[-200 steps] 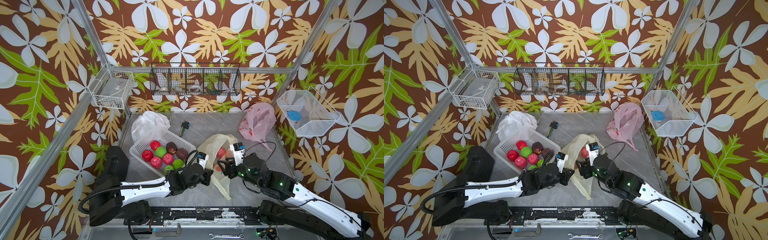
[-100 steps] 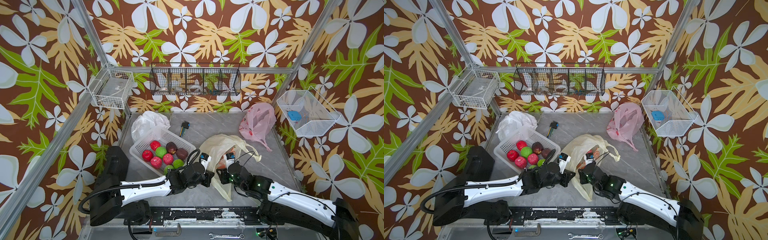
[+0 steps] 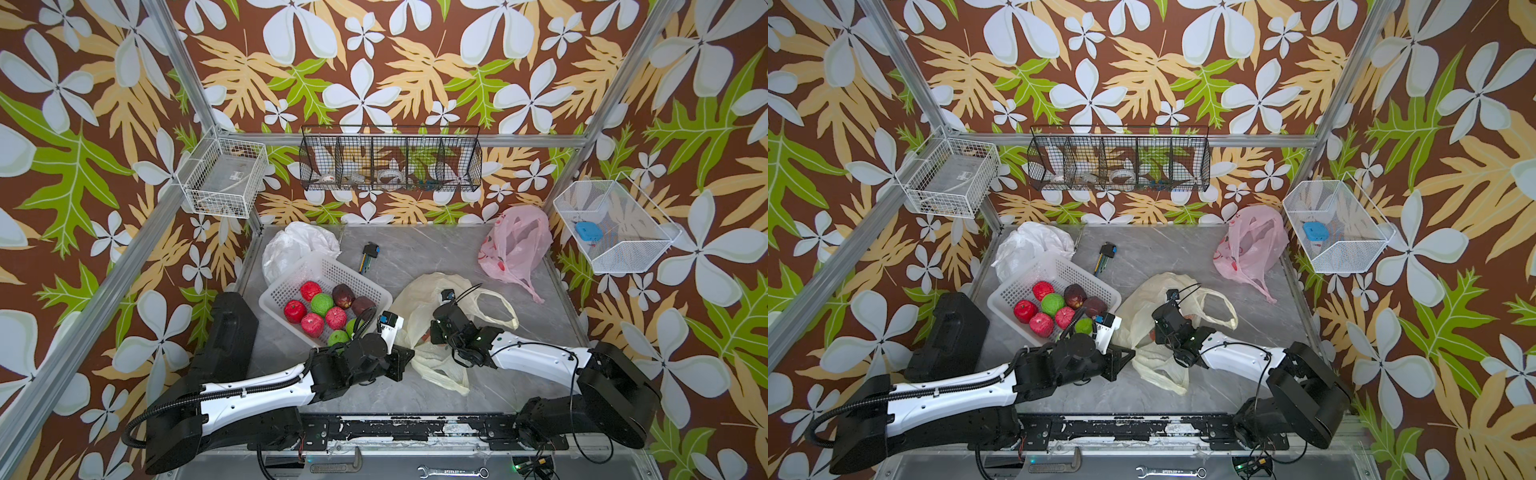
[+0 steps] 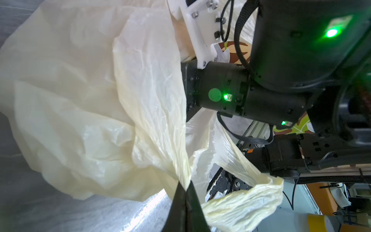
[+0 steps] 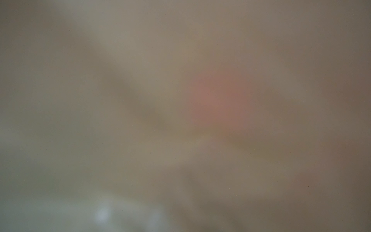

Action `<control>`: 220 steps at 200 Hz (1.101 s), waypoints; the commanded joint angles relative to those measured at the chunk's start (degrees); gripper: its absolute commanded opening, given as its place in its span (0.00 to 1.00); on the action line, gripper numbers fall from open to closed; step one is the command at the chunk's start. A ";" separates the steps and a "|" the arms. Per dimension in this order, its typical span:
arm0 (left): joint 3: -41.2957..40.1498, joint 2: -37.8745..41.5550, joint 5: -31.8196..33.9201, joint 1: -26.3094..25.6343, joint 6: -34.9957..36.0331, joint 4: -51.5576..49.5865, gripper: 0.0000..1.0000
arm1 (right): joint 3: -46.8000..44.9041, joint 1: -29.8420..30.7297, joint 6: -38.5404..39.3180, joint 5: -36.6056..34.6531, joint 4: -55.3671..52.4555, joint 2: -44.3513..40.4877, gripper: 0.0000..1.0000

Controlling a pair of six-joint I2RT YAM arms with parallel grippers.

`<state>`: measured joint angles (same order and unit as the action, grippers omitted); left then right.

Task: Untie the knot of a plastic bag & take out the apple
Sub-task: Adjust the plastic bag at the center of the board.

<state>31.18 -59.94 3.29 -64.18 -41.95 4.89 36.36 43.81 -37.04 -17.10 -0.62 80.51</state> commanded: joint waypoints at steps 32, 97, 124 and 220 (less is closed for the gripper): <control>-4.25 4.81 1.45 0.02 -2.69 0.51 0.00 | -3.74 -0.05 0.80 -1.35 1.05 -2.98 0.28; -4.27 5.50 1.45 0.02 -2.14 1.79 0.00 | 3.05 0.12 7.54 2.25 3.26 -6.93 0.28; -1.67 4.26 3.20 0.17 -3.07 0.21 0.00 | 2.69 3.36 12.27 3.80 6.41 -10.07 0.29; -0.75 11.87 1.35 3.72 -3.89 2.36 0.00 | -8.04 13.05 16.94 0.42 14.09 -13.44 0.24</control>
<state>30.61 -49.60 5.30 -60.64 -45.65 5.89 28.47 56.51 -21.93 -17.47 8.67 66.43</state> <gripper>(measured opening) 0.049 0.259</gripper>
